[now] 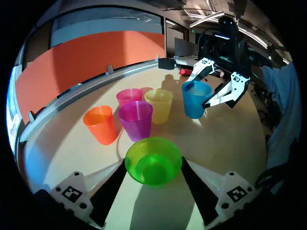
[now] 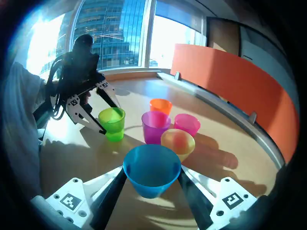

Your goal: Pour water

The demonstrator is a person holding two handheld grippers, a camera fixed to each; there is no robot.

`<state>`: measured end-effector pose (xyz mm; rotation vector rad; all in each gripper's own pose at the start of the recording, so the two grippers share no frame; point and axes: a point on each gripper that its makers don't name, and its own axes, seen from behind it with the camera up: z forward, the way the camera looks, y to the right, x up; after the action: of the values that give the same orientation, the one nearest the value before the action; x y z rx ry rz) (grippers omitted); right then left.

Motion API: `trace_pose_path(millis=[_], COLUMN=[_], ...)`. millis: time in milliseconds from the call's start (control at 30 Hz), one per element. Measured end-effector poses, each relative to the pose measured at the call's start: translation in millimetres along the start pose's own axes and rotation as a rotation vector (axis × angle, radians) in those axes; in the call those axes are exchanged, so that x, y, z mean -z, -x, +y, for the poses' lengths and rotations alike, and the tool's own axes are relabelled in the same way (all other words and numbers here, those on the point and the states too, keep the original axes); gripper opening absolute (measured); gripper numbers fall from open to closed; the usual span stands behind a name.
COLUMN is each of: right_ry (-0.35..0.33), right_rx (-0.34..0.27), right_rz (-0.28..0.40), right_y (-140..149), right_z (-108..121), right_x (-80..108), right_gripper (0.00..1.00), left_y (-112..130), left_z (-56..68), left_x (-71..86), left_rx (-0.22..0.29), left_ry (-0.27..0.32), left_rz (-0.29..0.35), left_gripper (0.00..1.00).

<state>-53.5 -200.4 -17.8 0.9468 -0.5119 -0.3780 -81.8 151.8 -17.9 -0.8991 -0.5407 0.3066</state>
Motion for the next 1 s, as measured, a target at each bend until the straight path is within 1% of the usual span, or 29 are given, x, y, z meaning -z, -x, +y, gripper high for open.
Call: trace_pose_path(millis=[167, 233, 467, 667, 1000], right_ry=[0.000, -0.001, 0.009, 0.002, 0.003], right_rx=[-0.001, -0.002, -0.011, -0.018, -0.027], right_rz=[-0.004, -0.008, -0.020, -0.030, -0.035], right_y=[3.2, 5.7, 14.6, 21.6, 27.8], right_z=[-1.0, -1.9, -1.3, -4.2, -6.9], right_x=[-3.6, -5.3, -14.0, -19.1, -18.4], right_gripper=[0.92, 0.92, 0.92, 0.92, 0.92], left_y=[2.4, 3.5, 11.5, 17.2, 18.4], left_z=[2.9, 2.1, -3.4, -7.5, -15.7], left_x=[2.9, 5.1, 17.1, 28.2, 45.2], left_rx=[-0.008, -0.005, 0.017, 0.036, 0.066], left_ry=[0.004, 0.001, -0.019, -0.047, -0.086], left_rz=[-0.012, -0.012, -0.018, -0.013, 0.014], left_gripper=[0.99, 0.99, 1.00, 0.99, 1.00])
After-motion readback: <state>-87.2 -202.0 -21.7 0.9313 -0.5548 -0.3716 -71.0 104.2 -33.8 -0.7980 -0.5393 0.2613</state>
